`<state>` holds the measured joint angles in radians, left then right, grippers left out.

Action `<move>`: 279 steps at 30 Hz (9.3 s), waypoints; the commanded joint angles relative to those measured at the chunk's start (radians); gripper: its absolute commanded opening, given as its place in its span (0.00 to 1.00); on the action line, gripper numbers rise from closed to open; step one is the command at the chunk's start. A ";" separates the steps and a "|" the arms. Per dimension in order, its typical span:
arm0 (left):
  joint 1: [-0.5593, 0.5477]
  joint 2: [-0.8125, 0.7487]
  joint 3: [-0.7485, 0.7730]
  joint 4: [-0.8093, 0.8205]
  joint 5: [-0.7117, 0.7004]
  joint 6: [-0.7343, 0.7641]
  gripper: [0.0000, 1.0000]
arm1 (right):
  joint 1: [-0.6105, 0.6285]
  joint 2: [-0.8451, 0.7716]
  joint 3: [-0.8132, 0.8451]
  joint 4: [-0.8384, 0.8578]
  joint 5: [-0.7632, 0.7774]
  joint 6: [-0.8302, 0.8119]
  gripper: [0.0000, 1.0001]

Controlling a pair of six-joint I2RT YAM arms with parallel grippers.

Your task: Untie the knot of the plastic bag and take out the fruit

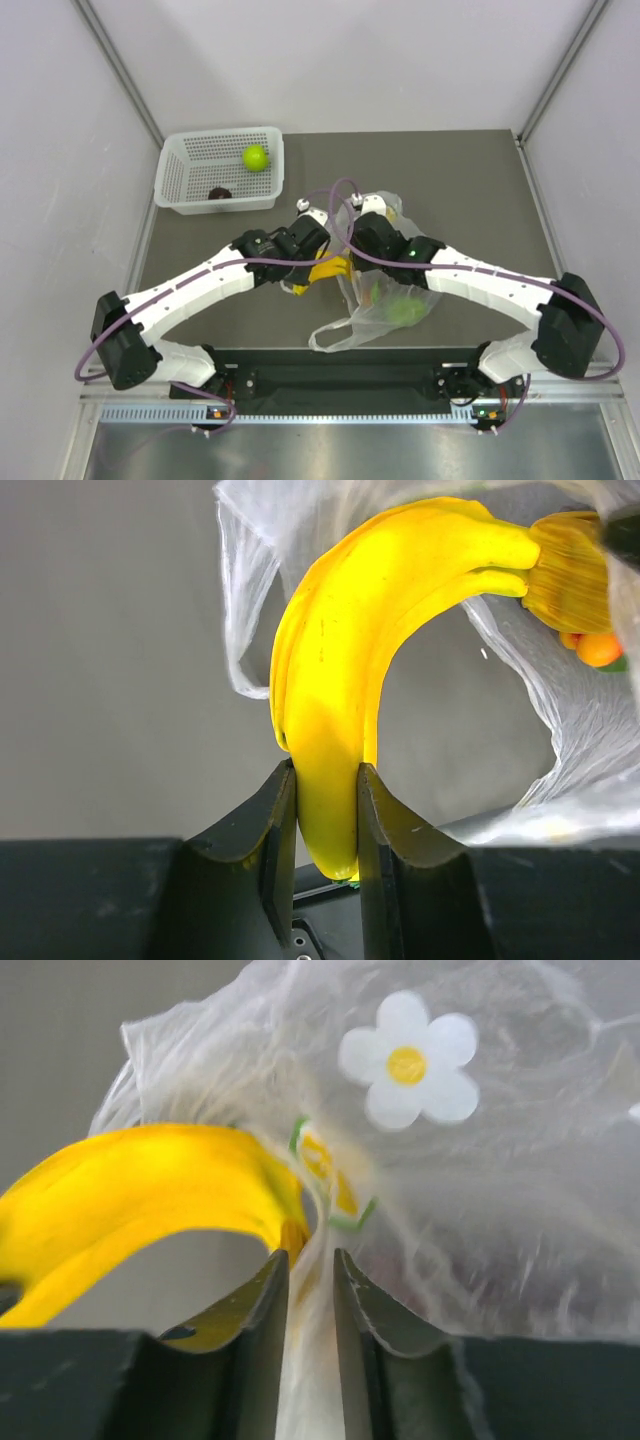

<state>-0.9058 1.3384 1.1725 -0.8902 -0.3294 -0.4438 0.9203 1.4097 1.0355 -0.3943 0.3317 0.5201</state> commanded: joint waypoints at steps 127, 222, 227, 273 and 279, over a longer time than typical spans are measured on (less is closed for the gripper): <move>-0.392 0.194 -0.387 0.936 0.064 -0.217 0.76 | -0.021 -0.453 -0.466 -0.222 0.039 0.198 0.80; -0.240 -0.217 -0.272 0.366 0.061 -0.093 0.00 | -0.024 -0.371 -0.328 -0.230 0.142 0.176 0.83; -0.176 -0.283 -0.217 0.358 -0.178 -0.043 0.00 | -0.026 -0.364 -0.328 -0.213 0.135 0.169 0.83; 0.383 -0.212 -0.227 0.761 0.463 0.112 0.92 | -0.034 -0.319 -0.236 -0.199 0.098 0.093 0.84; 0.107 -0.243 -0.324 0.746 0.497 0.140 0.78 | -0.050 -0.318 -0.227 -0.247 0.156 0.149 0.84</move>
<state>-0.7223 1.1057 0.9035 -0.1379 0.1371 -0.3164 0.8848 1.0916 0.7609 -0.6186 0.4252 0.6327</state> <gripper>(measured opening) 0.795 0.841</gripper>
